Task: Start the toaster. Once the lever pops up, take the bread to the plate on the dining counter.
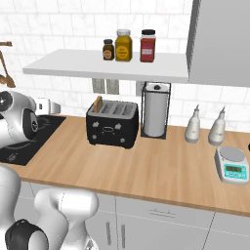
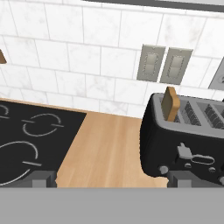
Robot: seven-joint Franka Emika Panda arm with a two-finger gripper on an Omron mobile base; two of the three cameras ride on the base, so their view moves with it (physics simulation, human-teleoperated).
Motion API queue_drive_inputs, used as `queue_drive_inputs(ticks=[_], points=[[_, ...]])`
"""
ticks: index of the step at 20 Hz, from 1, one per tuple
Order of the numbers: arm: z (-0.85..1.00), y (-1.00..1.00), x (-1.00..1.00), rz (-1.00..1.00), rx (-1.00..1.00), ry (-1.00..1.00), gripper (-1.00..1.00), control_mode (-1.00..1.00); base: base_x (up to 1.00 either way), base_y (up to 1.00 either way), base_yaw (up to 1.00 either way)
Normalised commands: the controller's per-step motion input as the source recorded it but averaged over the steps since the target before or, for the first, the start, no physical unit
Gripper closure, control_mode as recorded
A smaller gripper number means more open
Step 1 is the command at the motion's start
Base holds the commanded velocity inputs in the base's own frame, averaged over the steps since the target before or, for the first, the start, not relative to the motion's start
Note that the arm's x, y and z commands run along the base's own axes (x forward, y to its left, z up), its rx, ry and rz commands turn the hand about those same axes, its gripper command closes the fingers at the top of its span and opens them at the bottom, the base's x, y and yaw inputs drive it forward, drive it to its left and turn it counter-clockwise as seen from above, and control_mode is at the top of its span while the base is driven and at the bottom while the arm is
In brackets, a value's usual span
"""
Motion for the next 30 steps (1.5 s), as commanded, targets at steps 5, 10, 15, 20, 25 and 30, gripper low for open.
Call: queue_drive_inputs(ticks=[5,10,15,20,25,30], points=[[0.00,0.00,0.00,0.00,0.00,0.00,-1.00,-1.00,0.00,0.00,0.00],[0.00,0.00,0.12,0.00,0.00,0.00,-1.00,-1.00,0.00,0.00,0.00],[0.02,-0.51,0.84,-0.05,0.00,0.00,-1.00,-1.00,0.00,0.00,0.00],[0.18,-0.95,0.69,-0.08,0.06,0.00,-1.00,-1.00,0.00,0.00,0.00],[0.03,-0.77,0.11,0.00,0.08,0.10,-1.00,-1.00,0.00,0.00,0.00],[-0.16,-0.12,0.16,0.00,0.00,0.07,-1.00,-1.00,0.00,0.00,0.00]])
